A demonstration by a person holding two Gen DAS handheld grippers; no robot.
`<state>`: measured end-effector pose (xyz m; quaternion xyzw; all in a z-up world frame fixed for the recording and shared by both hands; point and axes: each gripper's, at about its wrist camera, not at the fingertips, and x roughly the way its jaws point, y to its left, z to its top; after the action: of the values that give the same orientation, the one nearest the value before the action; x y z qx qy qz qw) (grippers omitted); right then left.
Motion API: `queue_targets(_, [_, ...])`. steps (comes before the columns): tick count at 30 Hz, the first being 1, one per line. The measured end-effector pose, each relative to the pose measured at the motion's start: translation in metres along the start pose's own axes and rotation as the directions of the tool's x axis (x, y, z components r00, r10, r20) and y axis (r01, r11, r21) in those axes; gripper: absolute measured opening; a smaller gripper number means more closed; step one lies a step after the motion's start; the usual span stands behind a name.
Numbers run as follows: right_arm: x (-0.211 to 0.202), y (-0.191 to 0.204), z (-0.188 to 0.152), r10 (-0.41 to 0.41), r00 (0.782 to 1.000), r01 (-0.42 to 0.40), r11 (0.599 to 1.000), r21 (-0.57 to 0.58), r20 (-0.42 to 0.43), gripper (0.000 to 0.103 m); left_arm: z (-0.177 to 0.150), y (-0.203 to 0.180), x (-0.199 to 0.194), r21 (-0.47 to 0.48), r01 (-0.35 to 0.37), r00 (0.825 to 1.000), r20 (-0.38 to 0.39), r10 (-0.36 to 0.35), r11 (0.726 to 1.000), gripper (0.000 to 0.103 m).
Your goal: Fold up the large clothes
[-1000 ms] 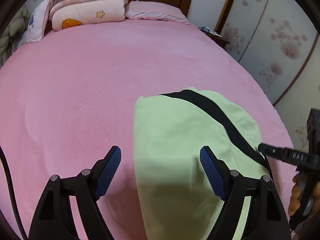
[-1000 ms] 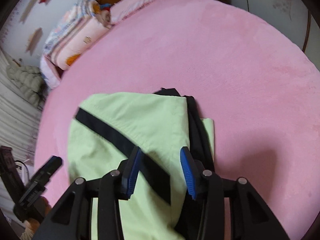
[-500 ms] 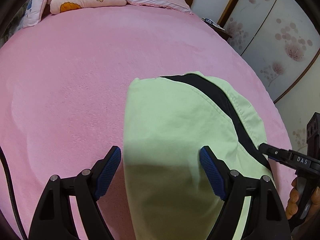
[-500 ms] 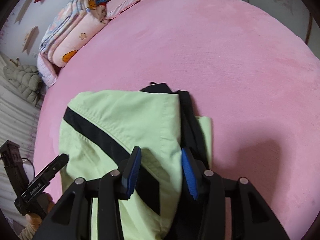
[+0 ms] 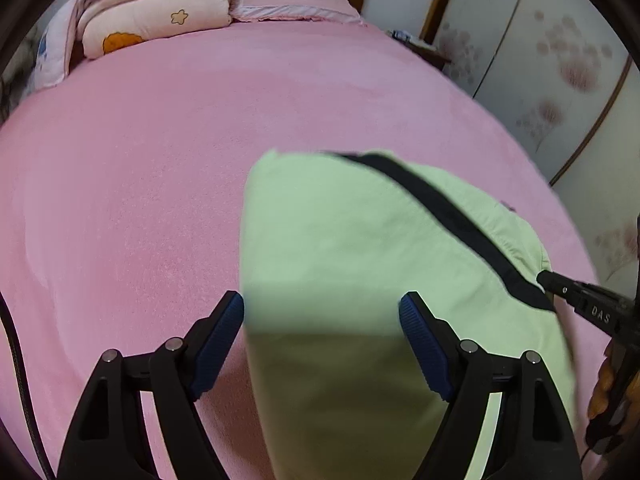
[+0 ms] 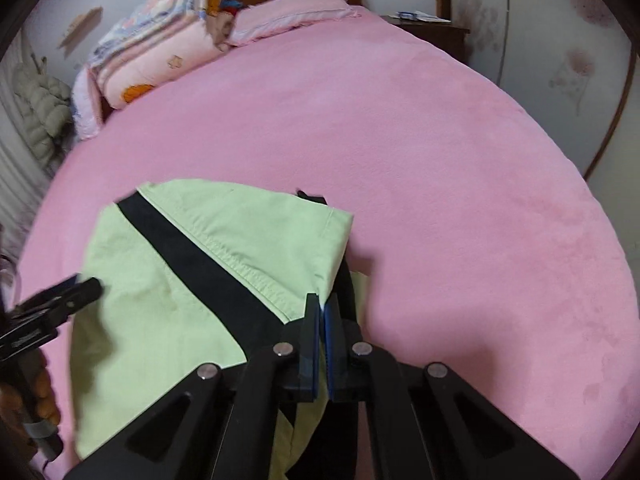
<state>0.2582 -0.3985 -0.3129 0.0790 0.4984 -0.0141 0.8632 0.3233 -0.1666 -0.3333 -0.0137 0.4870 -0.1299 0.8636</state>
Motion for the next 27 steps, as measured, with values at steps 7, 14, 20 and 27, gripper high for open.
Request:
queue_targets(7, [0.027, 0.003, -0.019, -0.064, 0.997, 0.063, 0.998, -0.012, -0.038, 0.001, -0.006, 0.011, 0.018, -0.073, 0.034, 0.998, -0.045, -0.038, 0.997, 0.079])
queue_targets(14, [-0.011, 0.003, -0.013, -0.005, 1.000, 0.005, 1.000, 0.014, -0.011, 0.004, 0.002, 0.011, -0.001, -0.065, 0.004, 0.995, -0.102, -0.011, 0.998, 0.079])
queue_targets(20, [-0.080, 0.008, -0.001, 0.023, 0.998, -0.025, 0.998, 0.050, 0.052, 0.014, 0.011, -0.003, -0.060, -0.047, 0.002, 0.996, -0.092, -0.006, 0.999, 0.086])
queue_targets(27, [-0.159, 0.024, 0.000, 0.078, 0.990, -0.086, 0.994, 0.067, 0.115, 0.031, 0.022, -0.023, -0.132, -0.074, 0.015, 0.998, -0.057, -0.019, 0.997, 0.096])
